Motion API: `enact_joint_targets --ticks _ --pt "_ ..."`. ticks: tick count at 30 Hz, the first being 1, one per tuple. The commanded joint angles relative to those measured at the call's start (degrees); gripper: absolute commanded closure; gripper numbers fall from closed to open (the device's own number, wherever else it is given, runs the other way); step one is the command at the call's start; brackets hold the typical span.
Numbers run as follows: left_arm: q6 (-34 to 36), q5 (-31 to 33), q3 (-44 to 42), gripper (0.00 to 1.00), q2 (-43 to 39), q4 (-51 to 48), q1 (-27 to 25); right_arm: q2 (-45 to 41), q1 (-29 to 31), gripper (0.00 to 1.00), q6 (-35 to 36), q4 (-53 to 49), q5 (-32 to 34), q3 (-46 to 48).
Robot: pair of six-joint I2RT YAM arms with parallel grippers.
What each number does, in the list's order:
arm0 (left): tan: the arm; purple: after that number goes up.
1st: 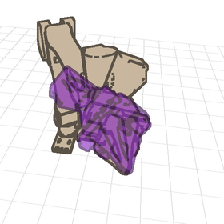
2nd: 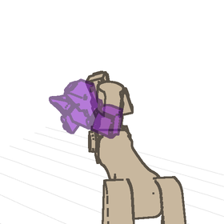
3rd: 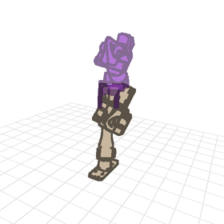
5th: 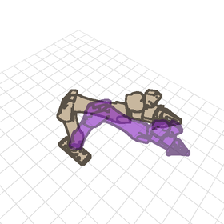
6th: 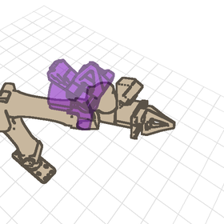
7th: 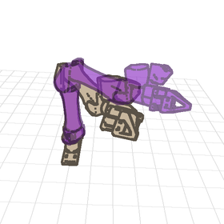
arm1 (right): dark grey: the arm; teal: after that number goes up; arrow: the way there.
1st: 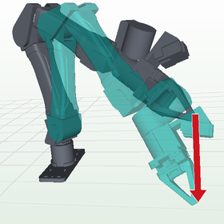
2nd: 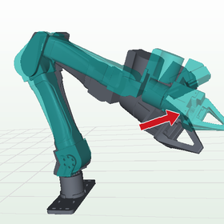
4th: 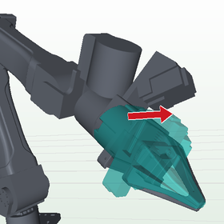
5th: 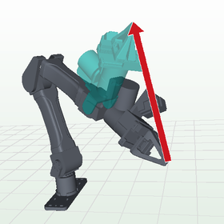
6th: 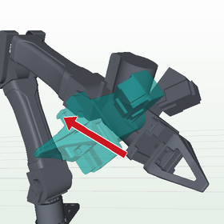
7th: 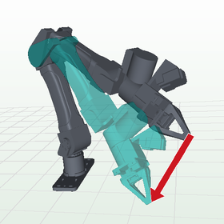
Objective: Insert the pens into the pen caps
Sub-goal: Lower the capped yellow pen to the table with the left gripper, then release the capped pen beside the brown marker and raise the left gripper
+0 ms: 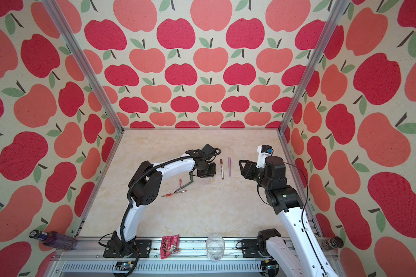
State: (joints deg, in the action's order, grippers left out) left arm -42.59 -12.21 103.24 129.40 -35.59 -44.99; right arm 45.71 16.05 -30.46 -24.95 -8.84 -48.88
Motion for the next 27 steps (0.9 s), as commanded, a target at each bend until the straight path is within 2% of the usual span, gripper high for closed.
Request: enact_joint_targets --ticks 1,16,27 --pt "-1.10 1.72 3.85 0.94 2.60 -3.28 -0.10 -0.63 -0.32 0.44 -0.31 1.44 -1.91 0.28" --pt "-1.35 2.02 12.51 0.89 8.73 -8.44 0.17 -1.55 -0.41 0.44 -0.24 1.57 -3.57 1.93" --pt "-3.20 0.35 15.44 0.84 11.55 -9.32 0.41 -2.09 -0.59 0.44 -0.23 1.83 -4.24 2.57"
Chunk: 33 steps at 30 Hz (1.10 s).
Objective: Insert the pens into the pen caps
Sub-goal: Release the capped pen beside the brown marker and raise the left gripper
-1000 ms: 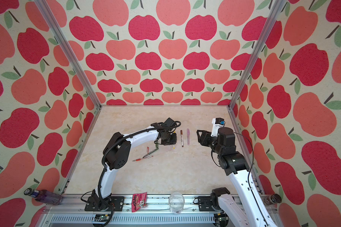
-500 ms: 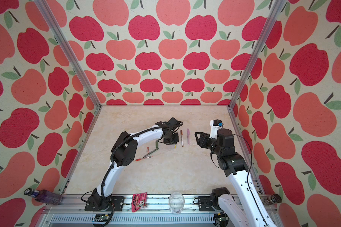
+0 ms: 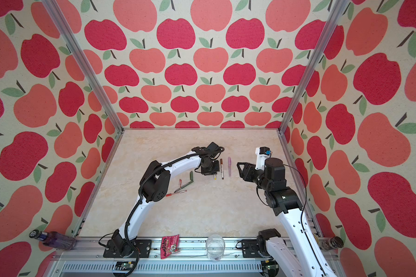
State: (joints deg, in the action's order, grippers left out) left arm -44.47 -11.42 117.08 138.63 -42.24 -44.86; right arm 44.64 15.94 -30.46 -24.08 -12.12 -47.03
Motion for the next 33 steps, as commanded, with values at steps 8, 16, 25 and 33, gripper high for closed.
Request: enact_joint_targets --ticks 8,16,25,33 --pt "-1.15 -0.13 3.22 0.80 3.22 -4.06 0.30 -1.71 -1.00 0.44 -0.04 0.87 -1.04 1.23" --pt "-1.22 -0.18 4.29 0.81 3.93 -4.52 0.30 -2.11 -1.62 0.44 0.27 0.63 -1.50 1.42" --pt "1.20 1.93 5.22 0.77 1.57 -3.69 0.13 -1.69 -2.06 0.44 0.48 0.70 -2.45 1.37" --pt "8.90 7.92 6.82 0.71 -6.82 -4.52 -0.58 -1.24 -2.15 0.43 0.93 0.35 -3.41 0.73"
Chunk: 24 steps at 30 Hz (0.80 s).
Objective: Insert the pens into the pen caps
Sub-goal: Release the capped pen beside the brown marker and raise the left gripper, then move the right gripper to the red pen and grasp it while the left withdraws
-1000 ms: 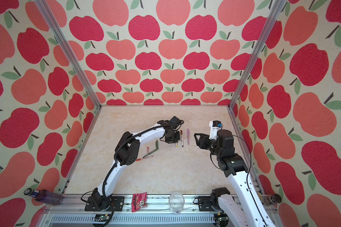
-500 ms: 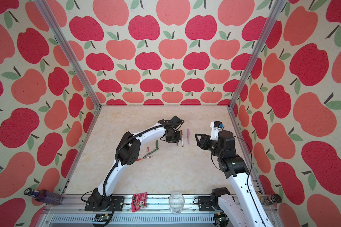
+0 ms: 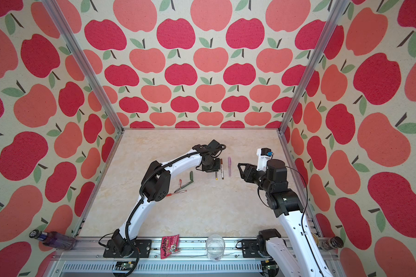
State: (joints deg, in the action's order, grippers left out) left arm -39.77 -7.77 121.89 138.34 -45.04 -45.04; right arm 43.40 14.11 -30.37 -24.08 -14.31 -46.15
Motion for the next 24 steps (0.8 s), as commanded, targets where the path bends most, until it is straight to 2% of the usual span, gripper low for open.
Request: enact_joint_targets --ticks 1,5,9,14,16,20,24 --pt "5.21 5.26 1.13 0.70 -8.35 -1.56 -0.46 -0.10 -0.31 0.43 0.93 0.13 -1.25 -0.31" --pt "7.91 9.98 -7.27 0.63 -17.85 1.89 -0.40 -0.12 -0.31 0.43 1.44 -1.00 -2.01 -1.51" --pt "10.83 15.15 -21.51 0.48 -31.45 9.28 -0.07 0.63 -0.30 0.43 1.97 -2.90 -4.40 -2.81" --pt "10.96 15.54 -38.08 0.34 -49.65 15.35 3.29 2.70 -0.06 0.44 3.29 -7.19 -7.28 -4.28" --pt "11.45 14.63 -44.09 0.24 -56.66 16.25 5.57 3.72 0.66 0.44 3.65 -8.22 -8.28 -4.64" --pt "11.01 12.60 -49.78 0.13 -67.96 12.37 10.60 7.22 4.40 0.45 3.70 -8.84 -8.10 -5.67" --pt "2.72 7.82 -50.91 0.11 -75.66 2.16 18.97 14.88 8.80 0.46 5.10 -9.76 -5.21 -7.91"
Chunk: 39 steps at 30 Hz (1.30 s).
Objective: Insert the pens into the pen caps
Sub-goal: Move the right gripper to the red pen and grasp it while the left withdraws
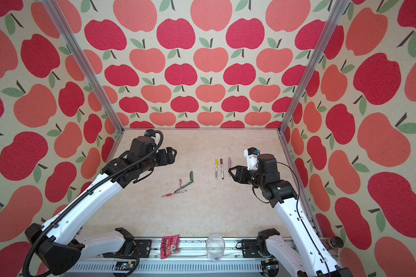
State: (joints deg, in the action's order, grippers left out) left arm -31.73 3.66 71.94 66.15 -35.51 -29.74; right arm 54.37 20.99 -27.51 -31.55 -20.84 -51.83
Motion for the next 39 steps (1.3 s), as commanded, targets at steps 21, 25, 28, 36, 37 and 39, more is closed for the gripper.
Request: enact_joint_targets --ticks 21,25,28,36,37,39 --pt "-13.28 -16.22 -17.58 0.01 -21.46 -16.63 29.56 60.13 36.00 0.44 36.50 -26.15 11.58 -55.20" --pt "-12.14 -17.03 -18.80 0.01 -25.88 -18.00 30.60 66.22 38.77 0.43 39.31 -24.95 13.70 -58.16" --pt "-10.99 -15.52 -19.71 0.01 -29.00 -19.98 30.70 71.95 41.59 0.43 41.04 -26.24 19.01 -63.48" --pt "-11.67 -14.50 -22.68 0.01 -32.22 -21.80 30.70 84.17 45.44 0.46 45.27 -27.95 25.55 -76.52" --pt "-11.99 -15.00 -23.09 0.01 -32.22 -21.56 30.70 85.25 45.63 0.46 45.64 -28.40 25.93 -77.65" --pt "-12.22 -15.65 -23.58 0.01 -31.97 -21.16 30.62 87.29 45.83 0.47 45.88 -29.60 25.49 -79.82"
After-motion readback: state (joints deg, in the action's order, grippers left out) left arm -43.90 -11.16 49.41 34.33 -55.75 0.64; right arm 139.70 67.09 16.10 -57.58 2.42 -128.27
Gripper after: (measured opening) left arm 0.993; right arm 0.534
